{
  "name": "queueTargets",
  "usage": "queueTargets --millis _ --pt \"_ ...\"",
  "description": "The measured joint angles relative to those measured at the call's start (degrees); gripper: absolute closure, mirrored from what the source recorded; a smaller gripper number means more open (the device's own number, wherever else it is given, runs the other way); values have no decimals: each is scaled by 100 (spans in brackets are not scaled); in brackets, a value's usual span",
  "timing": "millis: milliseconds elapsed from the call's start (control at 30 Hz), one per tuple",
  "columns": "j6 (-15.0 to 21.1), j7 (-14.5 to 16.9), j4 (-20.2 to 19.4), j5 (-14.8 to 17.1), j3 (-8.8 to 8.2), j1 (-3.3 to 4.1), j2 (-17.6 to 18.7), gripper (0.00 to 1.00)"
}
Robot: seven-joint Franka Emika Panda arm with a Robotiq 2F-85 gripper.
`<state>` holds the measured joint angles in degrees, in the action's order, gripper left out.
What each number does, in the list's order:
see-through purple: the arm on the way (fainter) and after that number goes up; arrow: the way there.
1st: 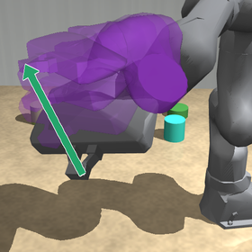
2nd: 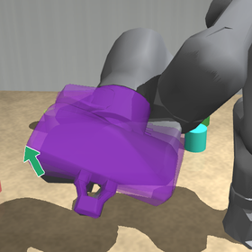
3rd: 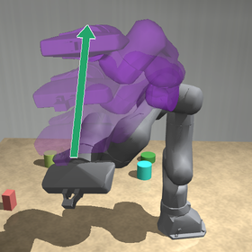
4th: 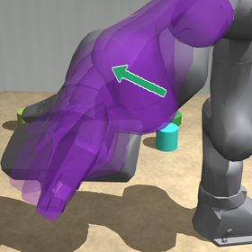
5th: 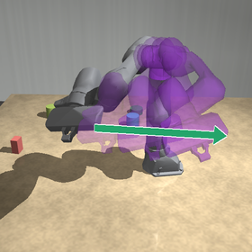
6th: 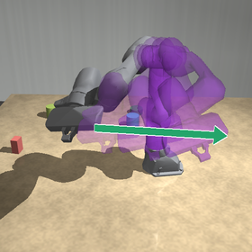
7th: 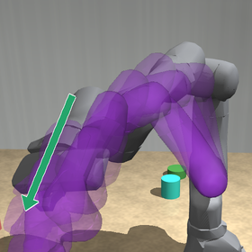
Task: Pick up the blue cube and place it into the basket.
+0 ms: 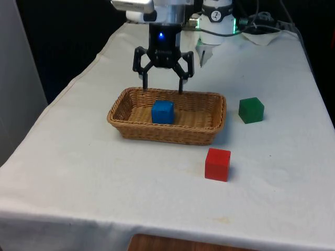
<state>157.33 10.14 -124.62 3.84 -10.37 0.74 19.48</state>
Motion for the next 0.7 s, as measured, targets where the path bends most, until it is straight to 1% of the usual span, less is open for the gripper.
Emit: queueTargets --millis 700 --pt "-561 0 -6 0 -11 -6 -716 0"
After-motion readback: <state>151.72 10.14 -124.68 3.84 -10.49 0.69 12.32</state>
